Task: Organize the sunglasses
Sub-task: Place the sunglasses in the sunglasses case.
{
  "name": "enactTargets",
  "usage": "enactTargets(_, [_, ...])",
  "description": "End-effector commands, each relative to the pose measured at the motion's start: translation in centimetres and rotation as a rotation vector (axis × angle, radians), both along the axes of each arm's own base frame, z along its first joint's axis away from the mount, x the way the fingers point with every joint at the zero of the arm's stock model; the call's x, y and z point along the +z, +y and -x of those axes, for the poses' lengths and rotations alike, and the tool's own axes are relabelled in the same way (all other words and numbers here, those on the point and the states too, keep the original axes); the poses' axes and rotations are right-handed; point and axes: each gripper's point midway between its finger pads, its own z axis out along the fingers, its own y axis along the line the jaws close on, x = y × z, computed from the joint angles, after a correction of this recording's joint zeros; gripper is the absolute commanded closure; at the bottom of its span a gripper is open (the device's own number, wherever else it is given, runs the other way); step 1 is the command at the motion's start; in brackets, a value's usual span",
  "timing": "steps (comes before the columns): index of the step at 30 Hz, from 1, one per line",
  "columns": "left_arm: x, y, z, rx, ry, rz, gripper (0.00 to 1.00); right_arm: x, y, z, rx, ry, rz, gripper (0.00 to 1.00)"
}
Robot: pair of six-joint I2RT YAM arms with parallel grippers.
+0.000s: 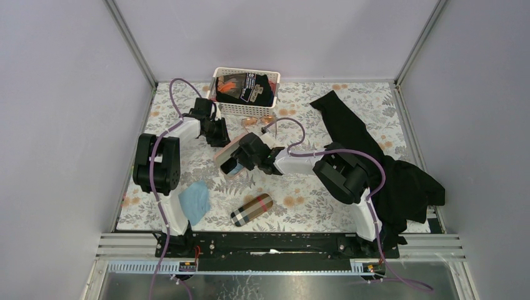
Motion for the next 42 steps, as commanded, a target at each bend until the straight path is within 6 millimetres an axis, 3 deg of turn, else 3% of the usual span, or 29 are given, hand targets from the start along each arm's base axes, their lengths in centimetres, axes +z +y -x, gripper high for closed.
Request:
enactTargets(1, [-0.7,-1.1,0.3,-0.030,0.020,0.021,0.64,1.3,0.0,0.0,0.012,-0.064,0.036,0.47])
enactTargets(14, [-0.9,-1.1,0.4,-0.034,0.027,0.015,0.64,0.6,1.6,1.2,0.078,-0.048,0.011,0.46])
enactTargets(24, [-1.0,-1.3,0.5,-0.041,0.030,0.019,0.64,0.2,2.4,1.3,0.075,-0.022,0.002,0.34])
enactTargets(35, [-1.2,-1.3,0.7,-0.043,0.038,0.016,0.63,-0.2,2.4,1.3,0.063,-0.013,-0.003,0.40])
enactTargets(42, [-1.2,-1.4,0.7,-0.043,0.040,0.019,0.64,1.2,1.7,1.0,0.051,-0.063,0.007,0.49])
